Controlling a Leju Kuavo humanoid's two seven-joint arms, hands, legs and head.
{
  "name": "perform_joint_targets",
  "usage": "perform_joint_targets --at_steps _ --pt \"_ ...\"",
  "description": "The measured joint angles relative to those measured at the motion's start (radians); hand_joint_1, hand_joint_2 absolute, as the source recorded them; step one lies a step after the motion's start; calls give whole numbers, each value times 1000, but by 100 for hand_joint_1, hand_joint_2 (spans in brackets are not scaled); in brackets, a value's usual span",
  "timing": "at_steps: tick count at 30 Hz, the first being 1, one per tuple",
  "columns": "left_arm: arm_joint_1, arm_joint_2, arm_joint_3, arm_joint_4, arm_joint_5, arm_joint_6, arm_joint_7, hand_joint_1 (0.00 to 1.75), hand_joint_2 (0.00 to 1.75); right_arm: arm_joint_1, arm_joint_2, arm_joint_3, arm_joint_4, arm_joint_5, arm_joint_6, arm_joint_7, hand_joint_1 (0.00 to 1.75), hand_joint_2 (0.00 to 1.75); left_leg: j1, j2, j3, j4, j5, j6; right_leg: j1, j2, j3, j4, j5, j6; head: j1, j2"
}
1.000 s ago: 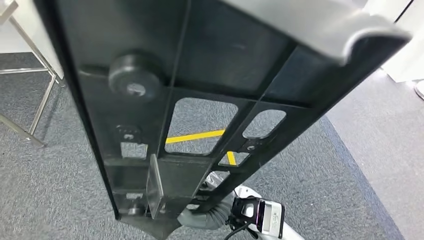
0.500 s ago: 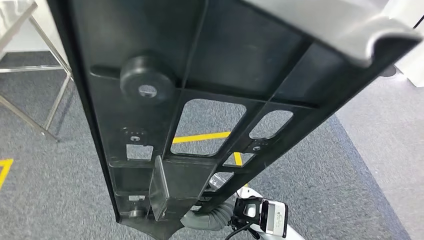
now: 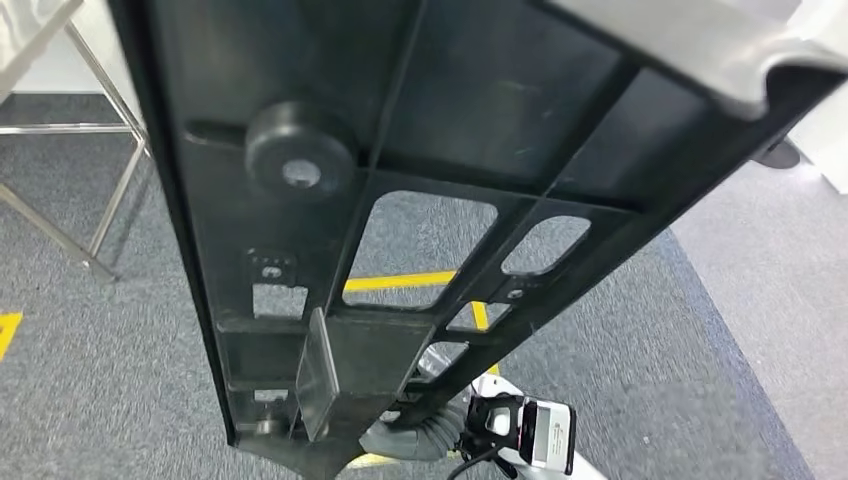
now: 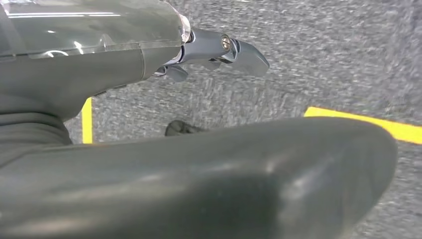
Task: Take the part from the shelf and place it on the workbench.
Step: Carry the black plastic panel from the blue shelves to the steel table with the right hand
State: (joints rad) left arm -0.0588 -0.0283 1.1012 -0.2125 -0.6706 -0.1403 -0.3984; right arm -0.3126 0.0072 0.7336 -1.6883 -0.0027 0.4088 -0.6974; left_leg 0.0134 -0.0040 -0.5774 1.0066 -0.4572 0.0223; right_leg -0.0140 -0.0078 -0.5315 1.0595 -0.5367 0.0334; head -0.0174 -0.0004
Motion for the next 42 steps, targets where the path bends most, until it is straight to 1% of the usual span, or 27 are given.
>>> perform_joint_targets --at_steps 3,4,5,6,8,10,12,14,16,18,19,20,21,22,23,25,26,29,31,33,35,36,37,39,40,41,42 --pt "0 0 0 0 -1 -3 -1 0 0 4 0 -3 -2 0 0 0 175 175 -6 -3 16 -1 -15 12 1 3 -124 196 -73 1 0 0" --pt "0 0 0 0 -2 -3 -2 0 0 6 0 -4 -2 0 0 0 175 175 -9 -4 22 -1 -21 13 1 3 -160 238 -78 0 0 0" --pt "1 0 0 0 -3 -4 -2 0 0 9 0 -5 -2 1 -1 0 175 175 -11 -6 31 -1 -29 14 2 3 -178 242 -61 -3 0 0" --pt "2 0 0 0 -4 -5 -2 0 0 10 0 -6 -2 1 -1 0 175 175 -15 -9 43 -1 -37 14 4 3 -177 207 -26 -8 0 0" --pt "2 -2 0 0 -8 -6 -3 0 0 11 0 -7 -2 2 -3 0 175 175 -19 -12 67 -2 -55 11 12 4 -141 76 66 -26 0 0" --pt "0 -4 -1 0 -11 -6 -4 0 0 12 0 -10 -3 3 -6 0 175 175 -18 -13 79 -4 -69 3 22 6 -114 -17 108 -41 1 0" --pt "-1 -4 -1 0 -12 -5 -3 0 0 14 0 -13 -5 3 -9 0 175 175 -15 -13 86 -1 -70 -10 28 8 -102 -41 105 -49 1 0" --pt "-3 -4 -1 0 -13 -4 -3 0 0 15 1 -15 -8 3 -10 0 175 175 -13 -10 77 36 -64 -20 24 8 -77 -55 102 -57 0 0" --pt "-5 -4 -2 0 -14 -4 -3 0 0 15 4 -15 -10 3 -9 0 175 175 -10 -8 23 134 -76 -30 18 5 -51 -66 91 -64 0 0" --pt "-3 -4 -2 0 -15 -4 -3 0 0 17 6 -15 -11 3 -9 0 175 175 -4 -6 -58 251 -127 -42 16 4 -29 -68 73 -66 0 0" --pt "-1 -4 -2 0 -15 -4 -3 0 0 18 6 -15 -11 3 -9 0 175 175 -1 -5 -91 284 -152 -47 14 5 -17 -68 63 -65 0 0" --pt "0 -3 -2 0 -14 -4 -3 0 0 19 6 -15 -10 3 -9 0 175 175 2 -4 -110 287 -161 -51 12 5 -3 -68 52 -63 0 0" --pt "1 -2 -2 0 -14 -4 -3 0 0 20 6 -15 -10 3 -9 0 175 175 4 -3 -113 259 -147 -54 9 6 12 -68 41 -60 0 0" --pt "1 -2 -2 0 -14 -4 -3 0 0 20 6 -15 -10 3 -9 0 175 175 7 -2 -103 202 -109 -56 7 6 29 -68 29 -56 0 0" --pt "2 -1 -2 0 -15 -4 -3 0 0 20 7 -15 -10 3 -9 0 175 175 9 2 -88 131 -47 -56 5 6 44 -68 16 -51 0 0" --pt "2 -1 -2 0 -16 -4 -3 0 0 20 8 -15 -10 4 -9 0 175 175 6 9 -67 37 31 -49 5 6 63 -69 -4 -39 0 0" --pt "2 -1 -2 0 -17 -4 -3 0 0 20 8 -15 -10 5 -10 0 175 175 3 10 -65 20 46 -42 6 6 68 -68 -10 -31 0 0" --pt "3 -1 -2 0 -21 -4 -4 0 0 19 8 -18 -11 5 -14 0 175 175 2 4 -48 12 36 -18 5 6 75 -56 -14 -10 0 0" --pt "1 -1 -2 -1 -24 -4 -6 0 0 18 8 -20 -11 4 -14 0 175 175 4 1 -29 6 29 -7 2 7 33 25 -31 -1 0 0" --pt "0 -1 -2 -1 -27 -4 -8 0 0 19 8 -22 -12 4 -15 0 175 175 2 0 -16 4 16 -1 1 7 -57 157 -78 4 0 0" --pt "0 0 -2 -1 -31 -4 -9 0 0 21 8 -23 -12 4 -15 0 175 175 -1 -2 1 4 -1 1 1 7 -127 222 -112 4 0 0" --pt "0 0 -2 -1 -32 -4 -9 0 0 22 8 -23 -12 4 -15 0 175 175 -3 -4 14 4 -10 1 1 7 -138 205 -99 2 0 0" --pt "1 0 -2 -1 -33 -4 -9 0 0 22 8 -24 -12 4 -15 0 175 175 -4 -5 28 4 -20 0 2 7 -135 159 -63 -3 0 0" --pt "0 -1 -2 0 -35 -5 -9 0 0 23 7 -26 -13 3 -15 0 175 175 -7 -8 53 3 -41 -4 9 7 -112 33 45 -16 0 0" --pt "-1 -2 -2 0 -35 -6 -8 0 0 24 7 -27 -13 3 -15 0 175 175 -7 -9 60 2 -48 -9 13 8 -104 -9 80 -23 1 0" --pt "-2 -3 -3 0 -35 -6 -7 0 0 24 7 -29 -14 3 -14 0 175 175 -6 -10 66 -1 -53 -14 18 8 -100 -33 102 -30 1 0" --pt "-3 -3 -3 0 -35 -6 -6 0 0 24 8 -31 -15 3 -14 0 175 175 -6 -11 72 0 -54 -21 20 9 -99 -38 101 -35 1 0"
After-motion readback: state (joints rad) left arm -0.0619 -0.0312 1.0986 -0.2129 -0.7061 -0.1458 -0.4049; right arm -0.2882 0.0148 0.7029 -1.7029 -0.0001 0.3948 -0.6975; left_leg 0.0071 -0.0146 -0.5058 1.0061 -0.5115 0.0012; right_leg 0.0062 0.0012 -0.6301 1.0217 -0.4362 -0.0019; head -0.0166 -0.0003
